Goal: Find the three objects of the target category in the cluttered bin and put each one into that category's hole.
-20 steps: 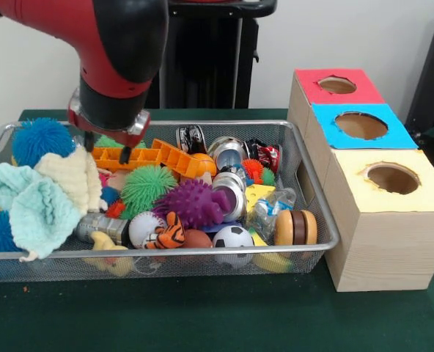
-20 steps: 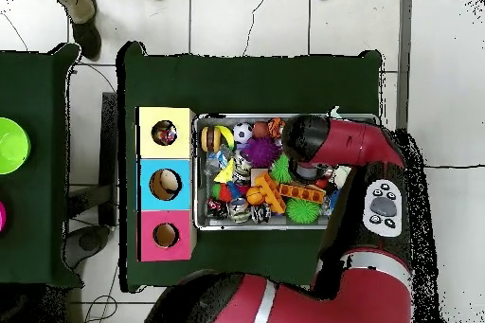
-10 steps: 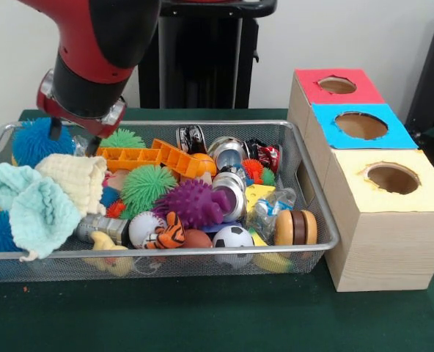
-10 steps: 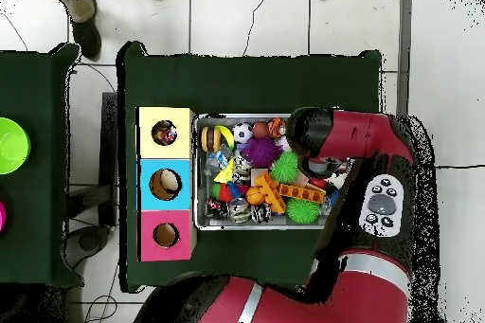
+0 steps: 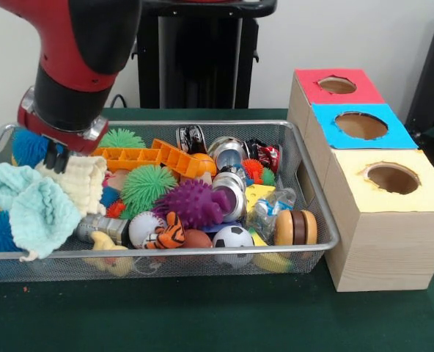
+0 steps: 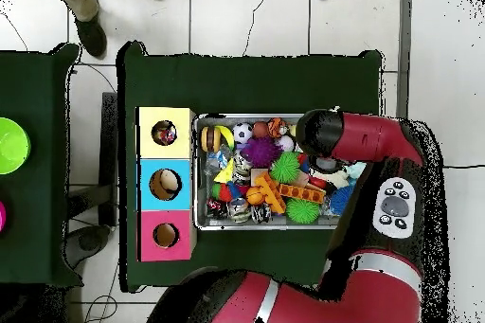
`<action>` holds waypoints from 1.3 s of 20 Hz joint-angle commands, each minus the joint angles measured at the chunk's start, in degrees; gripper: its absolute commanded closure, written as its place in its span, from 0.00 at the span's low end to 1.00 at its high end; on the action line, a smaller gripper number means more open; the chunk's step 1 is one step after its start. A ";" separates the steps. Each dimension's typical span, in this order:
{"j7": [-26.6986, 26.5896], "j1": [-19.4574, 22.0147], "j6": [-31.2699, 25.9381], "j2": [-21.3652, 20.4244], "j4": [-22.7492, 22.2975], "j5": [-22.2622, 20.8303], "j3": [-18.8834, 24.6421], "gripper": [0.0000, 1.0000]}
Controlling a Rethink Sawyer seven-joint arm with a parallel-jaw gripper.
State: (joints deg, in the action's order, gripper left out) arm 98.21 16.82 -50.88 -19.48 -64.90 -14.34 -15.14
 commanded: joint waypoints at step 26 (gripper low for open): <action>9.03 -2.21 -10.08 0.36 0.36 6.61 4.51 0.00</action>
State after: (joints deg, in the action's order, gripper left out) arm 98.21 15.74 -55.65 -22.06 -65.23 -10.58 -15.28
